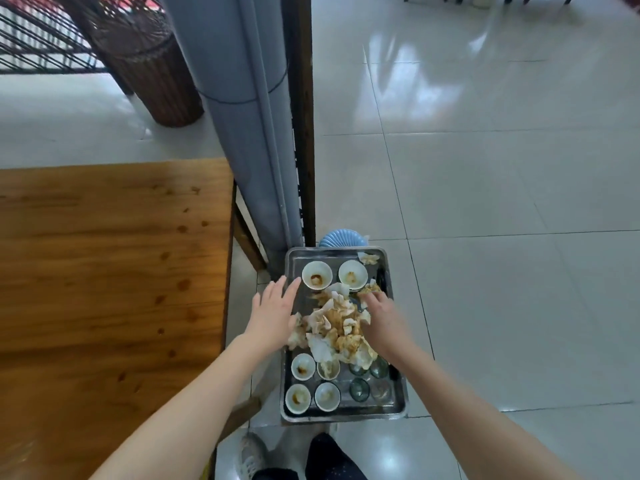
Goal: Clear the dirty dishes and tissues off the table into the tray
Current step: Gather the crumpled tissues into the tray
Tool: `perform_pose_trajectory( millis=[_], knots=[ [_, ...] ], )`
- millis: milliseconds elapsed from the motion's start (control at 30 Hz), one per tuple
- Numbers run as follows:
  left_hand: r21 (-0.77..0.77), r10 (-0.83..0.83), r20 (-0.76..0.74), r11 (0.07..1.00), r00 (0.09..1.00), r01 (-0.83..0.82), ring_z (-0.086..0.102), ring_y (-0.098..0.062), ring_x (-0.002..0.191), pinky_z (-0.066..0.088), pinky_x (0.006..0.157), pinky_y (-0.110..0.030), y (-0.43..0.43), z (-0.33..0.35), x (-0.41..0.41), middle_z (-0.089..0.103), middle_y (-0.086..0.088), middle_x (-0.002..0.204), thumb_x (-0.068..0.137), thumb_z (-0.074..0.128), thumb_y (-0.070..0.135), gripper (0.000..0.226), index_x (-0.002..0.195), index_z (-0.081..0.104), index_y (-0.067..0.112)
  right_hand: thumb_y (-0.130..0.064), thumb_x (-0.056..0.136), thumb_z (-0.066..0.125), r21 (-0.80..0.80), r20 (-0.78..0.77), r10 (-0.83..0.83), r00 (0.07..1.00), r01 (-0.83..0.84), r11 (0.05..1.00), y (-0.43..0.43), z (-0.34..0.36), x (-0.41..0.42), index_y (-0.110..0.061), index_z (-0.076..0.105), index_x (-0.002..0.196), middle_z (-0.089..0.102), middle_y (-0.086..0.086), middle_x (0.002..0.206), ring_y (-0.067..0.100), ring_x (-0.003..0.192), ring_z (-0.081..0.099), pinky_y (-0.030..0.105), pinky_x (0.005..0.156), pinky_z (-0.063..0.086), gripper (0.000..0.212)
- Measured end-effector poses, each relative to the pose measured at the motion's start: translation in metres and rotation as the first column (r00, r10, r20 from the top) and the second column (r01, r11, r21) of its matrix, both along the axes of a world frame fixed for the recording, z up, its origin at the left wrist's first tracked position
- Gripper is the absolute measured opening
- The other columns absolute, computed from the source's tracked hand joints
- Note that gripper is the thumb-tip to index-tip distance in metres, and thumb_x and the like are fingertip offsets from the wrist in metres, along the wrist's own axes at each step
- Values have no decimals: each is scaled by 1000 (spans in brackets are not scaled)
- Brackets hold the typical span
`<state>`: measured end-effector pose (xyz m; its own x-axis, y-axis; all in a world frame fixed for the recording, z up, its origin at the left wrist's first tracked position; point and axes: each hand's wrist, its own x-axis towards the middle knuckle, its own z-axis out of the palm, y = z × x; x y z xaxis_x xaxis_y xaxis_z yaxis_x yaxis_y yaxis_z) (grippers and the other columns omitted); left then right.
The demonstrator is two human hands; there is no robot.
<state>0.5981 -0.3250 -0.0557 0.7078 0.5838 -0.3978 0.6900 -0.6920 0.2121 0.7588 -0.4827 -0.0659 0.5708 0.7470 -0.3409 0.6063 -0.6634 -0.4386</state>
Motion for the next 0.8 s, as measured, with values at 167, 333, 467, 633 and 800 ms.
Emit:
perform_pose_trajectory(
  millis=[167,333,467,633,800],
  knots=[
    [72,81,-19,994,997,-79,7,-27,148,12,117,-49,14,15,-39,7,-6,161,100,43,27,68,154,2,25,-8,89,52,41,98,87,991,-91,995,31,15,-19,-22,38,142,41,1,142,24,128,38,37,109,31,57],
    [82,164,-19,983,986,-162,3,-28,149,10,118,-50,22,27,-86,3,-5,162,101,40,30,65,154,2,26,-10,90,51,87,171,200,965,-217,972,57,26,-57,-22,37,143,40,0,145,24,131,36,38,109,28,56],
    [100,253,-7,963,967,-251,1,-28,149,9,118,-51,29,37,-134,1,-5,162,102,37,35,63,154,2,27,-15,93,50,77,205,273,940,-293,953,79,32,-96,-26,29,147,29,1,154,22,142,22,41,116,15,59],
    [105,335,11,937,942,-334,1,-28,149,12,118,-49,42,45,-216,1,-6,162,103,35,36,62,154,3,27,-21,95,48,70,226,301,926,-324,944,100,43,-157,-26,27,148,22,0,157,21,144,16,43,117,11,58],
    [80,387,22,918,922,-388,3,-28,149,11,117,-49,53,46,-317,2,-5,162,103,35,36,60,154,4,28,-22,96,47,58,227,360,905,-381,923,119,53,-247,-26,28,148,22,0,157,23,145,17,47,116,13,56]
  ],
)
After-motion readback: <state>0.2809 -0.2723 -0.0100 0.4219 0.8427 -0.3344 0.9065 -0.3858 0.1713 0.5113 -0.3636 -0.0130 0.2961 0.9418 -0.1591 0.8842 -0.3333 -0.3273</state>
